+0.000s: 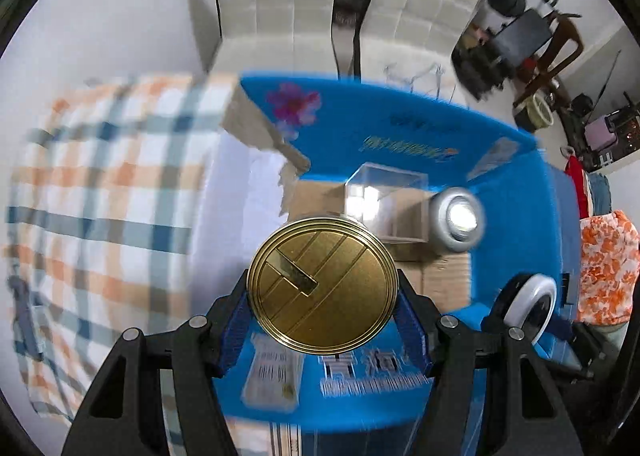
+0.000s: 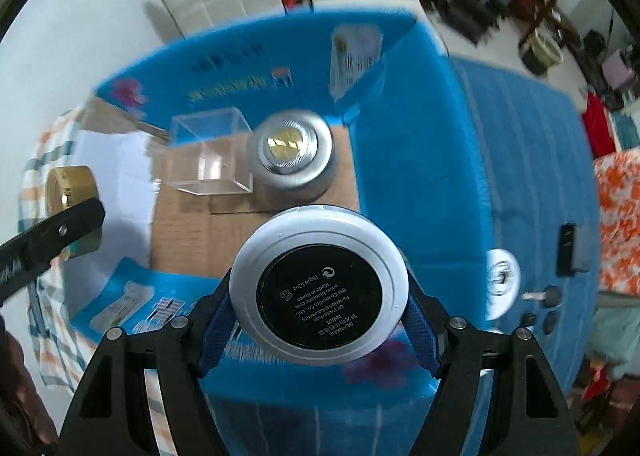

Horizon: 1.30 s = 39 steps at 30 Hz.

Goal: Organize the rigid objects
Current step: 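Carry the gold tin and white container with both tools into the blue box, then open both tools beside the clear box and withdraw them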

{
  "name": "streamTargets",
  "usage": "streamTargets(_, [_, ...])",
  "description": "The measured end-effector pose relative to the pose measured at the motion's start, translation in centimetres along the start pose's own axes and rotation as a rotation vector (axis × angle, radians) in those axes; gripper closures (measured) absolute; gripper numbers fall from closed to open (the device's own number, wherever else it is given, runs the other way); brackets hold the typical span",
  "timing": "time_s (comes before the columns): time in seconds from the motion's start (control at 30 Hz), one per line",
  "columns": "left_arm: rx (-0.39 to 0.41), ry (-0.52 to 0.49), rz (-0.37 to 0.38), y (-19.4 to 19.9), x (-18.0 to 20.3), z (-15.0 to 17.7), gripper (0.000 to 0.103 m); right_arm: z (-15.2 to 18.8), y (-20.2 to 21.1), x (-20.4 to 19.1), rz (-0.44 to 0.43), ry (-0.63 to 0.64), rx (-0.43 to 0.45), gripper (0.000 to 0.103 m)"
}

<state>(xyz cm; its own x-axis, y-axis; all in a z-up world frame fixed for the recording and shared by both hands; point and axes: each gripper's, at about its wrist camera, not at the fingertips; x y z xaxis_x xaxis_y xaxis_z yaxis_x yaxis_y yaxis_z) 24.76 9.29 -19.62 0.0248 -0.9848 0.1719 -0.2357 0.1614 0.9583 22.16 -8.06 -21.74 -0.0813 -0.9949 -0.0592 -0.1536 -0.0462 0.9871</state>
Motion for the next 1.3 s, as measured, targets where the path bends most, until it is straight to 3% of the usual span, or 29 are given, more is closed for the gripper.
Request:
streamTargets(0.07, [-0.084,0.047,0.030,-2.9,-1.2,-1.3,0.041,-0.5,-1.8,-0.1,0.012,-0.015,-0.035,0.026])
streamTargets(0.13, [-0.113,0.038,0.008,-4.6,-1.5,-2.3,0.041,-1.0,-3.1,-0.5,0.033,-0.013,-0.056,0.026])
streamTargets(0.3, [-0.094,-0.046,-0.074,-5.9,-0.1,-4.2,0.040,-2.3,-5.8,-0.8,0.072,-0.008,-0.103,0.026])
streamTargets(0.53, [-0.130,-0.058,-0.065,-7.8,0.5,-4.9,0.040,-3.0,-8.7,-0.2,0.092,-0.030,-0.177,0.026])
streamTargets(0.77, [-0.135,-0.033,-0.036,-8.2,0.1,-5.4,0.040,-3.6,-9.8,-0.1,0.078,-0.045,-0.226,0.025])
streamTargets(0.93, [-0.201,0.010,-0.001,-8.3,-0.7,-5.4,0.040,-4.3,-10.2,0.4,0.079,-0.051,-0.269,0.025])
streamTargets(1.03, [-0.222,0.011,-0.008,-8.2,-0.6,-5.4,0.038,-4.4,-10.3,0.6,0.085,-0.038,-0.278,0.022])
streamTargets(1.1, [-0.224,-0.005,-0.015,-7.9,-0.4,-5.2,0.036,-4.3,-10.1,-0.4,0.074,-0.030,-0.273,0.012])
streamTargets(1.3, [-0.190,-0.057,-0.074,-6.4,-0.1,-4.2,0.028,-3.9,-8.8,-0.7,0.066,-0.017,-0.262,0.011])
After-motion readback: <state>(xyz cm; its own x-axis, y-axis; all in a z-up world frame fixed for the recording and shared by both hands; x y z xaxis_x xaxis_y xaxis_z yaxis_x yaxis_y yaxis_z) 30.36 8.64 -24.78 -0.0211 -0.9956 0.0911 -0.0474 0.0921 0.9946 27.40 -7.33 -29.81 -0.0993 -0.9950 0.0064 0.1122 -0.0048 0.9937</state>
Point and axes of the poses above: each gripper's, at about its wrist camera, not at the fingertips, and y roughly against the way its jaws point, x to its right, z to its underside, and after that the axes turned 3 degrees about x, right-handed
